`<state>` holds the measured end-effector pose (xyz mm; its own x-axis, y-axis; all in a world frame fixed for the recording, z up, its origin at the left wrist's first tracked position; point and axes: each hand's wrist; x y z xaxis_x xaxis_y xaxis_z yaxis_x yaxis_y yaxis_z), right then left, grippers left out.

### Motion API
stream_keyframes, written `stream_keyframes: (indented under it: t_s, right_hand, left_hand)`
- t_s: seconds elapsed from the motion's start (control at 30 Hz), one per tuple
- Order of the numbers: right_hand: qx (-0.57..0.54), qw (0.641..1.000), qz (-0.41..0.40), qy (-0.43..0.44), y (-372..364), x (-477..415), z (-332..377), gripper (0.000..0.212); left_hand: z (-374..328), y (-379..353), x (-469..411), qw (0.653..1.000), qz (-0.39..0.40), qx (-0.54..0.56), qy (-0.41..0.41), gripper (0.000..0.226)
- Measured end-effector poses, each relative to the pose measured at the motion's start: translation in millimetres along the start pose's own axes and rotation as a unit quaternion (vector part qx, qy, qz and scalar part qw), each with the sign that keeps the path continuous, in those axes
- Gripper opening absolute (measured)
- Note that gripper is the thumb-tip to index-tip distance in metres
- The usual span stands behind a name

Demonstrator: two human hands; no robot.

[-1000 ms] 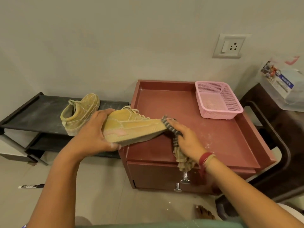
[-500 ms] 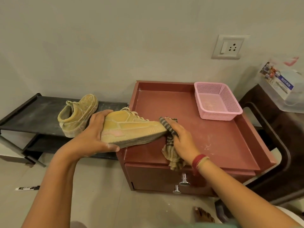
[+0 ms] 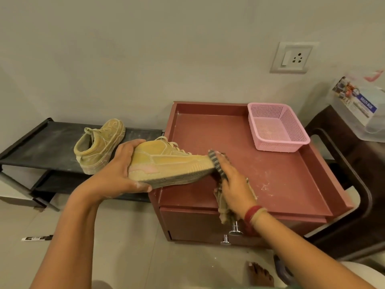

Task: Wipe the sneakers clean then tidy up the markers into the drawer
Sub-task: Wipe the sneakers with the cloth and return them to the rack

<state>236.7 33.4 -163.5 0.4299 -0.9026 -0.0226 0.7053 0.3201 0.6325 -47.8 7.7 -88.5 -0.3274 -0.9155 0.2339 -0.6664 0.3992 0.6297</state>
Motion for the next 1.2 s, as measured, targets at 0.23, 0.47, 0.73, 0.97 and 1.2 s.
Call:
stream_keyframes:
  t_s: [0.23, 0.47, 0.73, 0.97, 1.2]
  right_hand:
    - [-0.029, 0.992, -0.117, 0.037, -7, 5, 16, 0.059]
    - [0.037, 0.997, -0.063, -0.007, -14, 3, 1, 0.071]
    - [0.068, 0.996, -0.064, 0.009, -1, -1, -1, 0.063]
    - [0.011, 0.995, -0.023, -0.092, 6, -15, -19, 0.058]
    - [-0.215, 0.953, -0.210, -0.040, 44, -7, 35, 0.042]
  left_hand:
    - [1, -1, 0, 1.000, -0.003, 0.008, 0.001, 0.104]
    - [1, -1, -1, 1.000, -0.004, 0.007, -0.004, 0.103]
    - [2, 0, -3, 1.000, 0.000, -0.004, -0.002, 0.102]
    - [7, 0, 3, 1.000, 0.016, -0.003, 0.003, 0.113]
    - [15, 2, 18, 0.999, -0.043, -0.002, 0.012, 0.114]
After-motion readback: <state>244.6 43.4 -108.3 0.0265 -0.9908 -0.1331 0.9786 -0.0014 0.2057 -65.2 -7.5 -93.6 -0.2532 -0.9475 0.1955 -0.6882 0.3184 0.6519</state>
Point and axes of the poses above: each hand's wrist, its own x-axis away from the middle knuckle, its own y-axis out of the back of the hand, z = x × y, and after that the axes turned 15 degrees about z, right-handed
